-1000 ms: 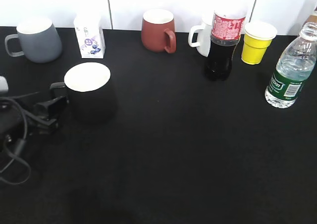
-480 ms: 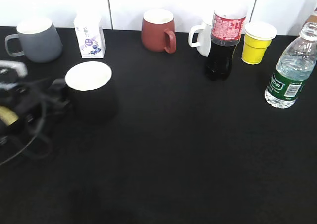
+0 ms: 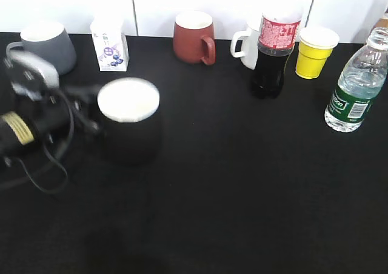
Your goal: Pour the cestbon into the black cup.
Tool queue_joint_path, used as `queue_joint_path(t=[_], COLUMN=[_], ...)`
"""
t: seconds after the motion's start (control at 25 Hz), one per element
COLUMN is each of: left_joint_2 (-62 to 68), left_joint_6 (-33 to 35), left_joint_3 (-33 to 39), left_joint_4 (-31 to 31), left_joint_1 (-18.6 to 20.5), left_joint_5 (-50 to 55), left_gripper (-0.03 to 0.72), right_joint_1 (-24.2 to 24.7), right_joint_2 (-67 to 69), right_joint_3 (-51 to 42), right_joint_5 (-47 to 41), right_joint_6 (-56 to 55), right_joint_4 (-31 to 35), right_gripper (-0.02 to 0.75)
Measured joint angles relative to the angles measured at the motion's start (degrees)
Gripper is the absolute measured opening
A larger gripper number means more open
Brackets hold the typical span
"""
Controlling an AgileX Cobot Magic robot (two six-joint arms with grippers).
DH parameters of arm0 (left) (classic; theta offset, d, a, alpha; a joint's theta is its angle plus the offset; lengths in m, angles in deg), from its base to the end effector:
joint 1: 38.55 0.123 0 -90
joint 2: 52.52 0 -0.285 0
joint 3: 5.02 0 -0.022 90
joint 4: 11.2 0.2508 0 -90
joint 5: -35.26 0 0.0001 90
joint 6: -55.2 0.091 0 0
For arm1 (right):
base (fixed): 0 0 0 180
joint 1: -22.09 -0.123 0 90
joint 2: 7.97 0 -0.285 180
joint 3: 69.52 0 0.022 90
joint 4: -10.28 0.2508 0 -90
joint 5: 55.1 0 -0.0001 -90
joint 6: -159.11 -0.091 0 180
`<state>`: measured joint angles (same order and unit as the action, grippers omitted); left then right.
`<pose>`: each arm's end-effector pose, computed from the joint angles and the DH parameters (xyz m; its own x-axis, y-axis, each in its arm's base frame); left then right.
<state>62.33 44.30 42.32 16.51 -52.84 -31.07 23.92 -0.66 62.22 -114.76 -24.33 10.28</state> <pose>0.2800 -0.1113 0.1372 -0.1326 0.0502 -0.9899 0.6339 0.7721 -0.0458 -0.0060 0.0002 0.2803 -0.4234 0.0736 -0.9030 0.0574 0.9969 0.0543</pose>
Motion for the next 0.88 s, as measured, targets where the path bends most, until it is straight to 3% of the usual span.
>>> queue_joint_path(t=[0.16, 0.52, 0.68, 0.8, 0.88], left_joint_2=[-6.56, -6.85, -6.85, -6.85, -6.85], left_joint_6=[-4.76, -5.77, -5.77, -5.77, -5.77], left_joint_3=[0.0, -2.99, -2.99, -2.99, -2.99], left_joint_4=[2.15, 1.65, 1.65, 1.75, 1.75], left_joint_1=[-0.07, -2.53, -2.53, -2.53, -2.53], left_joint_5=[-0.19, -0.13, -0.13, -0.13, -0.13], left_gripper=[0.062, 0.061, 0.06, 0.06, 0.06], right_joint_1=[0.0, 0.0, 0.0, 0.0, 0.0], right_joint_2=[0.0, 1.98, 21.29, 36.46, 44.24], right_joint_3=[0.0, 0.56, 1.11, -8.57, -14.03], right_joint_5=[0.0, 1.13, 27.5, 52.42, 67.99], right_joint_6=[0.0, 0.06, 5.02, 9.08, 8.07], right_joint_4=[0.0, 0.0, 4.15, 11.88, 13.29], right_gripper=[0.585, 0.585, 0.585, 0.586, 0.586])
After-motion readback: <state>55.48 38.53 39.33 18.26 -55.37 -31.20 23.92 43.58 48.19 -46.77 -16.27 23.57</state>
